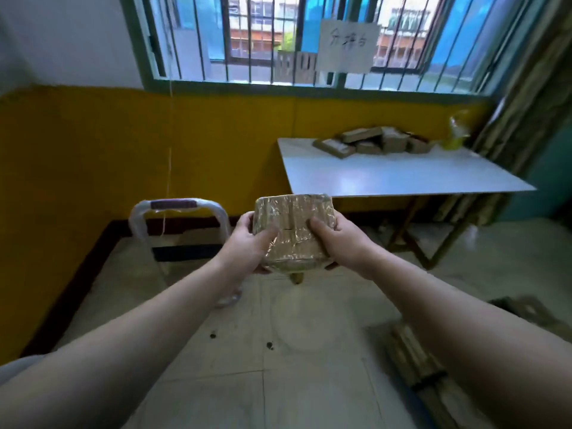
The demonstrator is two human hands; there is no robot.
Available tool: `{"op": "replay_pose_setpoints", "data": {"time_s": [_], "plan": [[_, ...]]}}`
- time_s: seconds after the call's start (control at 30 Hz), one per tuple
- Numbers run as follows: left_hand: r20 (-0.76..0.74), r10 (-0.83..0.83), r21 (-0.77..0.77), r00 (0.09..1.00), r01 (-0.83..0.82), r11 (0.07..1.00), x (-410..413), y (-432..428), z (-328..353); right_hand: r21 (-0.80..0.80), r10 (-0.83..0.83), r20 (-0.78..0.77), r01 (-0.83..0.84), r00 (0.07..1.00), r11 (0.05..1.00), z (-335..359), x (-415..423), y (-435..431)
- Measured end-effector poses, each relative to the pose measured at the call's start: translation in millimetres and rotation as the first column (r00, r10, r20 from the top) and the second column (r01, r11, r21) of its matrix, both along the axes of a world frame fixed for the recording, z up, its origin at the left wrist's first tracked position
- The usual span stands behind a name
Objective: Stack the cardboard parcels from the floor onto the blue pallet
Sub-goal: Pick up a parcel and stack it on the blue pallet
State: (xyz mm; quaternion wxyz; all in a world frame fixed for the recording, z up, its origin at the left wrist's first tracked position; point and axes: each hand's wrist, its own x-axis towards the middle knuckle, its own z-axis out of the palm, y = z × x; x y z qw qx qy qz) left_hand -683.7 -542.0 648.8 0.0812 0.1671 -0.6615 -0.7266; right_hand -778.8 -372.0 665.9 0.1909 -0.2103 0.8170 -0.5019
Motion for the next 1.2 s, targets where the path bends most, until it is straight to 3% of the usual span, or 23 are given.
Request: {"op": "replay_pose_setpoints", "data": {"time_s": [0.23, 0.47, 0.73, 1.0, 1.2], "plan": [[-0.033, -0.319, -0.028, 0.947, 0.318, 0.948, -101, 232, 14, 0.052, -0.322, -0.044, 0.324, 0.946, 0.945, 30, -35, 255], [-0.030, -0.568, -0.054, 0.823, 0.566, 0.823, -165, 412, 17, 0.069, -0.611, -0.034, 0.612, 0.791, 0.788, 34, -40, 434], [0.042, -0.681, -0.123, 0.731, 0.680, 0.723, -247, 518, -9, 0.084, -0.743, -0.053, 0.744, 0.668, 0.663, 5, -95, 533], [0.070, -0.710, -0.162, 0.700, 0.711, 0.685, -353, 577, -17, 0.071, -0.766, -0.050, 0.767, 0.641, 0.638, -4, -194, 587], [0.098, -0.684, -0.158, 0.723, 0.690, 0.707, -403, 615, -14, 0.082, -0.716, -0.029, 0.715, 0.698, 0.694, -9, -259, 632]]}}
